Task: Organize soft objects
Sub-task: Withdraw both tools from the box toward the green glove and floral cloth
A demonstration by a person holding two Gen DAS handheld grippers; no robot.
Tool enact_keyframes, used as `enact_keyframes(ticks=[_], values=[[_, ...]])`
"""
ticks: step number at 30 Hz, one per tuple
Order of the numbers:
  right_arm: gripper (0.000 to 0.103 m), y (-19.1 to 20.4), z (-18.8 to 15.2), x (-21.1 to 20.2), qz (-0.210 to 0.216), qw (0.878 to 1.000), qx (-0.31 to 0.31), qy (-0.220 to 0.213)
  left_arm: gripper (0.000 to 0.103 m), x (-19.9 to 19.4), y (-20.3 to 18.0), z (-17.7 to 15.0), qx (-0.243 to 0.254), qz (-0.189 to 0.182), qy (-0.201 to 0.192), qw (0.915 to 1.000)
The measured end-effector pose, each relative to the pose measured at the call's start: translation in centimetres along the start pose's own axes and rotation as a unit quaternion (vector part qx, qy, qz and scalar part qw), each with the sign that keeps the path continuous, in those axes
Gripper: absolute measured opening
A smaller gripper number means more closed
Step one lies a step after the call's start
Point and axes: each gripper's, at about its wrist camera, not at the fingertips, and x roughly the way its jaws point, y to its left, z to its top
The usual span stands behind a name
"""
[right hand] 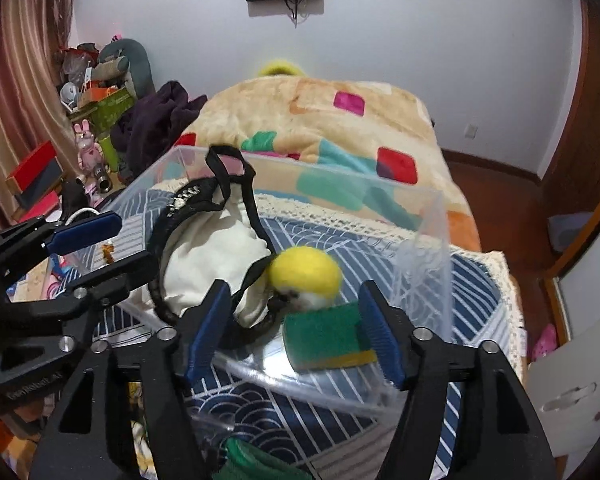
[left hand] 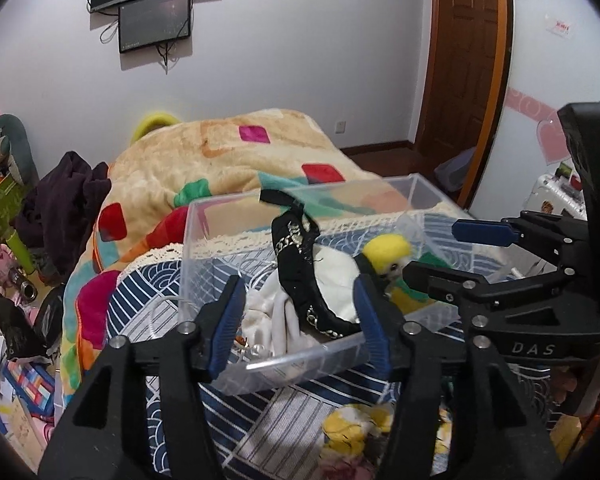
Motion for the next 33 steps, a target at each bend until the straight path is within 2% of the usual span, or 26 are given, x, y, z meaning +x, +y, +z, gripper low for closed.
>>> enact_keyframes(ticks=[1,5,7,14,18,24,29,33], values=[[0.072,0.0,0.0,-0.5,-0.001,1.000,0.000,-0.008,0.063,-0.7,-0.1,0.1,0.000,-0.003,-0.006,1.0000],[0.075,0.1,0.1,-2.7,0.002,0.999,0.003,-0.043,0.072,-2.9,-0.5,0.1,0.002,-0.016,-0.023,0.9996],[0.082,0.3,0.1,-3.8,0.004,0.998,0.005,-0.060,0.077,-4.2,-0.7,-0.1,0.004,-0.020,-0.033,0.9993],[0.083,1.3,-1.2,-7.1,0.001,0.995,-0.002,-0.104,0.091,-6.6,-1.0,-1.3,0.007,-0.028,-0.045,0.9986],[0.085,1.4,-2.5,-7.8,0.002,0.993,0.016,-0.113,0.092,-6.8,-1.0,-2.7,0.007,-0.033,-0.034,0.9989],[0.085,1.3,-5.0,-7.0,0.018,0.995,0.043,-0.090,0.092,-5.8,-1.1,-5.8,0.002,-0.038,0.010,0.9992],[0.085,1.8,-7.1,-5.2,0.013,0.998,0.041,-0.047,0.092,-4.6,-1.2,-8.4,-0.009,-0.048,0.049,0.9976],[0.085,2.1,-8.7,-4.1,0.030,0.998,0.043,-0.017,0.092,-3.8,-1.6,-9.6,-0.011,-0.056,0.068,0.9960]])
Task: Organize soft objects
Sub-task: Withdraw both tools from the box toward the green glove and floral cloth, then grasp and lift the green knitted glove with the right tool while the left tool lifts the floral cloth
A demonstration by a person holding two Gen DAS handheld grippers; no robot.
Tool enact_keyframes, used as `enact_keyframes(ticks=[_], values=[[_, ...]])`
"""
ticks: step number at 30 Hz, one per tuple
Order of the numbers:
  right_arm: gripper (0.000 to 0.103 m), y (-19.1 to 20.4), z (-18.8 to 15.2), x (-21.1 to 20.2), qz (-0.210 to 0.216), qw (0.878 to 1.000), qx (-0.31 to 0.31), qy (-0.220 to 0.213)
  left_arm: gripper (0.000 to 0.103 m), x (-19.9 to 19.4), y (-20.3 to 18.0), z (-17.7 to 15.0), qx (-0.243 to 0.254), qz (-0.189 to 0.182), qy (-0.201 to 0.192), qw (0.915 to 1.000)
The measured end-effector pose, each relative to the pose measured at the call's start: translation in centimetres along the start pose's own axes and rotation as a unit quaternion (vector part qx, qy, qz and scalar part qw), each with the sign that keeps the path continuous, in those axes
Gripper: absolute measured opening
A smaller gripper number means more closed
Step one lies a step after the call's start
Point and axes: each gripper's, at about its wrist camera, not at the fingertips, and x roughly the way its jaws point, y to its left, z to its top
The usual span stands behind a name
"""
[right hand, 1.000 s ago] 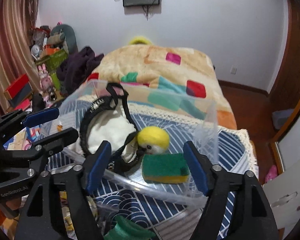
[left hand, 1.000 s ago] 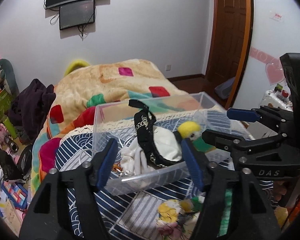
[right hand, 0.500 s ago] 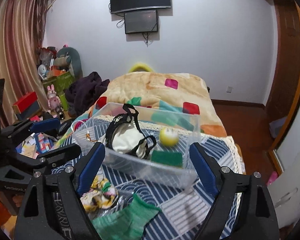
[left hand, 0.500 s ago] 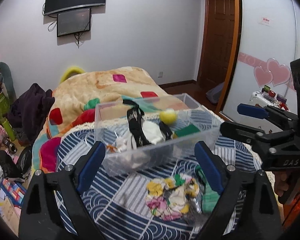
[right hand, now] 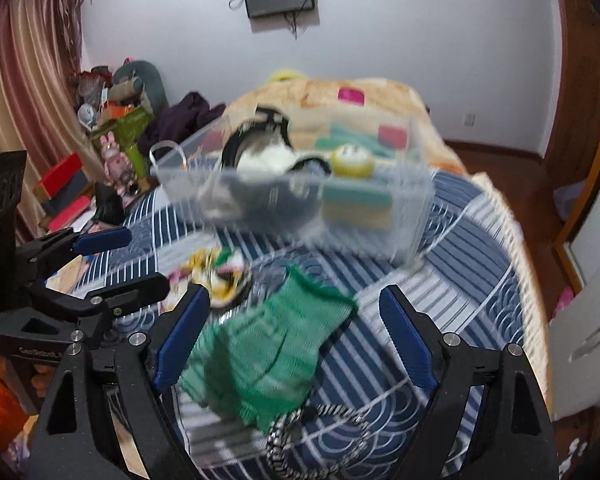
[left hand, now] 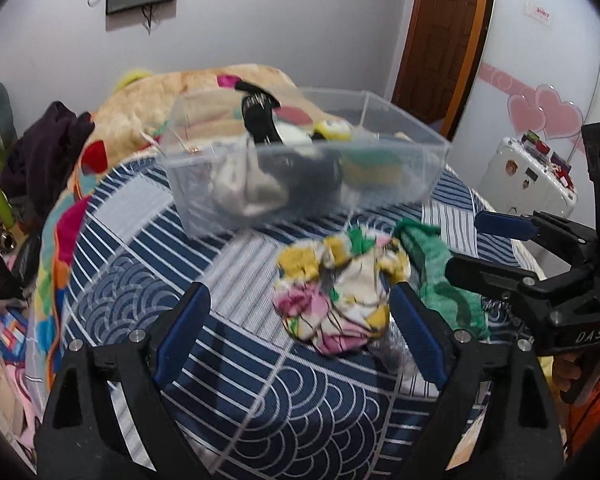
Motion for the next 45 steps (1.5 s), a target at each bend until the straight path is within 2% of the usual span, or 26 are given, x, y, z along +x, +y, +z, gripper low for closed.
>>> enact_keyframes(ticks=[6,10,13,17,22,23,24,25,26,28,34,40,45], values=[[0.083,0.1,-1.5,1.1,0.022,0.999,-0.004,0.033,0.090,1.6,0.1,-0.2,-0.023,-0.006,0.019,0.9996],[0.068,-0.7,-1.6,1.3,0.043,0.998,0.014,0.041,0.084,1.9,0.8,0.4,-0.038,0.011,0.014,0.9991],[0.062,-1.1,-1.7,1.1,0.032,0.999,0.019,0.036,0.080,2.4,1.7,0.5,-0.051,0.018,0.021,0.9983],[0.058,-2.0,-2.0,1.3,0.015,0.999,0.030,0.037,0.076,2.9,2.6,0.1,-0.060,0.023,0.026,0.9976],[0.041,-2.2,-2.3,2.0,0.030,0.997,0.039,0.051,0.055,3.1,1.9,0.0,-0.042,0.023,0.017,0.9987],[0.038,-2.2,-2.3,2.0,0.031,0.997,0.040,0.050,0.045,3.2,1.8,0.1,-0.039,0.021,0.016,0.9989],[0.031,-2.2,-2.3,2.0,0.033,0.997,0.040,0.050,0.038,3.2,1.8,0.2,-0.039,0.019,0.015,0.9990],[0.023,-2.1,-2.3,1.9,0.041,0.997,0.039,0.048,0.035,3.2,1.8,0.2,-0.040,0.015,0.014,0.9990],[0.020,-2.0,-2.4,1.8,0.042,0.997,0.037,0.047,0.028,3.2,1.9,0.3,-0.042,0.009,0.014,0.9990],[0.015,-1.6,-2.3,1.5,0.041,0.998,0.029,0.041,0.025,3.1,2.0,0.3,-0.045,0.004,0.013,0.9989],[0.014,-1.3,-1.3,0.1,0.036,0.999,0.023,0.012,0.020,1.7,2.3,0.2,-0.043,-0.001,0.003,0.9991],[0.014,-1.6,0.6,-1.5,0.040,0.998,0.037,-0.032,0.020,-1.1,1.7,1.1,-0.031,0.000,-0.032,0.9990],[0.014,-1.5,2.6,-2.2,0.027,0.997,0.031,-0.063,0.020,-3.2,1.3,2.9,-0.027,-0.002,-0.071,0.9971]])
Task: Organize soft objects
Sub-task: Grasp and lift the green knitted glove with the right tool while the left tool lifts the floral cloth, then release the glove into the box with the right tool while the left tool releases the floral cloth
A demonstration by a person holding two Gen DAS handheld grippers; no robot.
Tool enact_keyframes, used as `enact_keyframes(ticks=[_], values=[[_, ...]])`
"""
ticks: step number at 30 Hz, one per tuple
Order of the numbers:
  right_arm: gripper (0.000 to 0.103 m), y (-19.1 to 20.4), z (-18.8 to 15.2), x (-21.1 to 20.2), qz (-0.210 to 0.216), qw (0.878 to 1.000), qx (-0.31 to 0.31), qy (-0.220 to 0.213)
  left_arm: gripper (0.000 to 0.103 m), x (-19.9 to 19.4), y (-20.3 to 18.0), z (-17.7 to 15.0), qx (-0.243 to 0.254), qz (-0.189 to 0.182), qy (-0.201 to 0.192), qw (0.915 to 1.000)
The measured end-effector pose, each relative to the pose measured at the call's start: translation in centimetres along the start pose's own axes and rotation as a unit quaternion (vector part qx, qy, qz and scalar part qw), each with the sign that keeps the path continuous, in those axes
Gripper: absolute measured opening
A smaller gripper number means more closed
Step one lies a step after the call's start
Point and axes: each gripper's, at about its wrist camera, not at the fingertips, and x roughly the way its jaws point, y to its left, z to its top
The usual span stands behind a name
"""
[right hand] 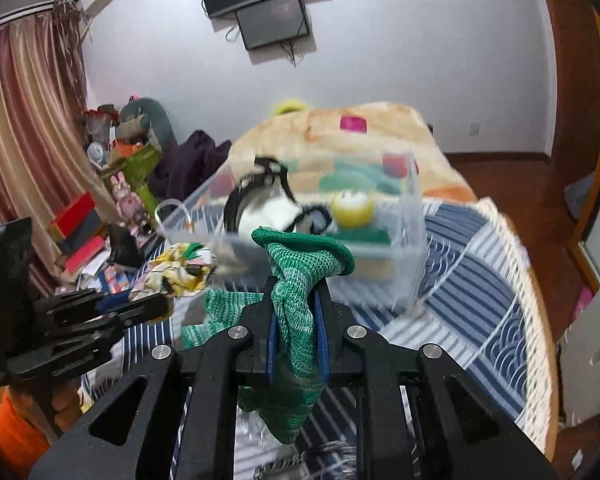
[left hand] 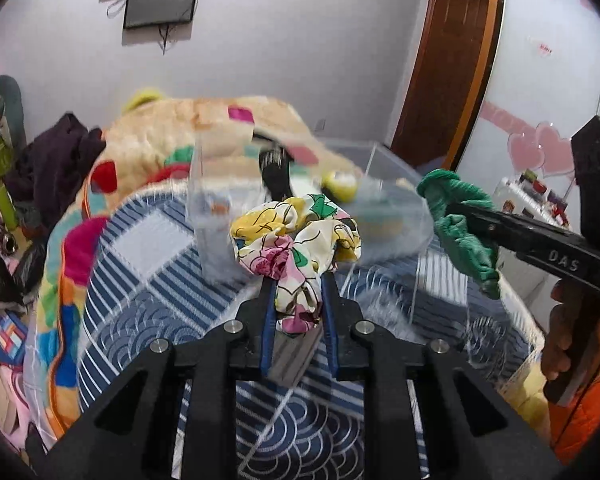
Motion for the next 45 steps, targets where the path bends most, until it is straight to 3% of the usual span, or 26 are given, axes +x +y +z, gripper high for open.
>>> enact_keyframes(ticks=[6,14,22,30,37,41,45], values=[[0.014,0.4,2.6,-0.6,-0.007,0.999,-0.022,-0.035,0.020,-0.5,0.2,2.9,0.007,0.016,-0.036,0.9992],[0.014,1.4,5.4,0.2,-0.021,0.997,-0.053,-0.054,0.020,1.1,1.7,4.7,-0.001,0.040,-0.036,0.9986],[0.014,1.3,6.2,3.4,-0.025,0.998,-0.061,-0.021,0.021,4.0,2.7,5.1,-0.018,0.059,-0.017,0.9979],[0.014,0.7,6.5,7.6,0.001,0.999,-0.029,0.038,0.021,6.7,3.0,5.5,-0.021,0.057,0.005,0.9981],[0.015,0.5,5.9,9.7,-0.017,0.997,-0.029,0.074,0.021,8.3,3.0,5.6,-0.015,0.059,0.019,0.9980],[0.017,0.5,5.7,10.0,-0.024,0.996,-0.033,0.083,0.026,8.3,2.9,5.3,-0.013,0.061,0.017,0.9979],[0.024,0.4,5.8,10.3,-0.035,0.994,-0.038,0.093,0.039,7.7,2.7,5.0,-0.002,0.066,0.012,0.9977]])
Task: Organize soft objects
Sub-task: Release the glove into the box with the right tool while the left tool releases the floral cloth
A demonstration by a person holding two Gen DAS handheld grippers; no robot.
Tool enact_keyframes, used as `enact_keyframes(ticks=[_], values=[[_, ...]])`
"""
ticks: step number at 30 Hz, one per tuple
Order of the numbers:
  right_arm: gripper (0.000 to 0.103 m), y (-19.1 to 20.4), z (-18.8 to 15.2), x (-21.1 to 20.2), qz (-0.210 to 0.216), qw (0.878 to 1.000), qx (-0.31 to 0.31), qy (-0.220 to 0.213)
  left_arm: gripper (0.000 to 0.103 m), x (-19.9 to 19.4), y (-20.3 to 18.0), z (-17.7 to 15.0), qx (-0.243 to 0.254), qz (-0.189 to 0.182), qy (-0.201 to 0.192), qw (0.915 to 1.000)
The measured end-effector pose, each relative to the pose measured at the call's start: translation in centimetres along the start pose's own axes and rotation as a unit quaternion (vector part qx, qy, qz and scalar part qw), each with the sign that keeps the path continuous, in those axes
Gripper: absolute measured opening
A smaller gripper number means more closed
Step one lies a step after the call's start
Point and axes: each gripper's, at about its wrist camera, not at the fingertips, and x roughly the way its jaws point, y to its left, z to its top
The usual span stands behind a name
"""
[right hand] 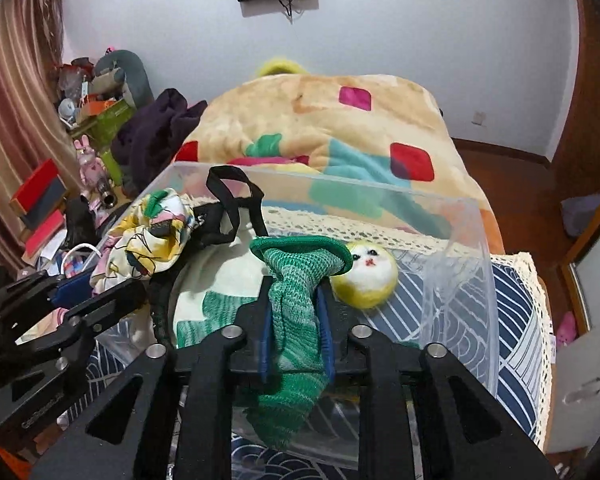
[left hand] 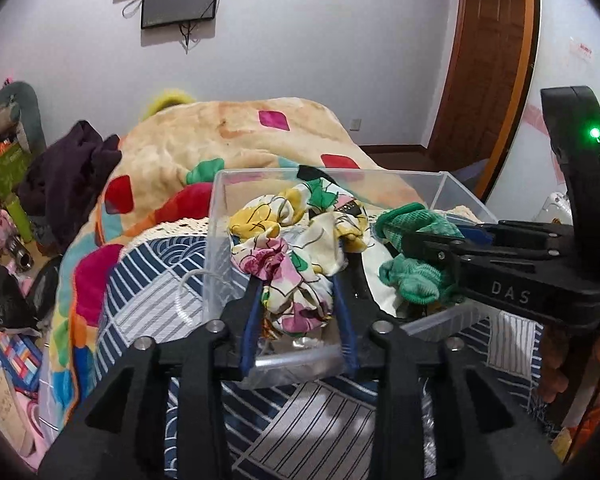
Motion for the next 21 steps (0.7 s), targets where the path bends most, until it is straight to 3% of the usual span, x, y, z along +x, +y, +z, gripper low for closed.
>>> enact_keyframes(ticks=[6,11,14,21], values=[[0.059,-0.3,-0.3,-1.6,-0.002,1.000,0.004,-0.023,0.044,-1.1,0.4,0.1,-0.010,-0.023,0.004,0.9997],[0.071,-0.1,-0.1,-4.4,-0.003,0.998,-0.002,-0.057,0.046,-2.7,0.6,0.7,-0.014,-0.030,-0.010,0.9994],[0.083,-0.1,0.1,-6.1,-0.002,0.996,-0.003,-0.087,0.069,-4.4,0.3,1.0,-0.008,-0.028,-0.031,0.9991],[0.086,0.4,-0.5,-9.6,-0.007,0.991,-0.010,-0.134,0.091,-7.8,-1.0,0.3,0.021,-0.026,-0.063,0.9974]])
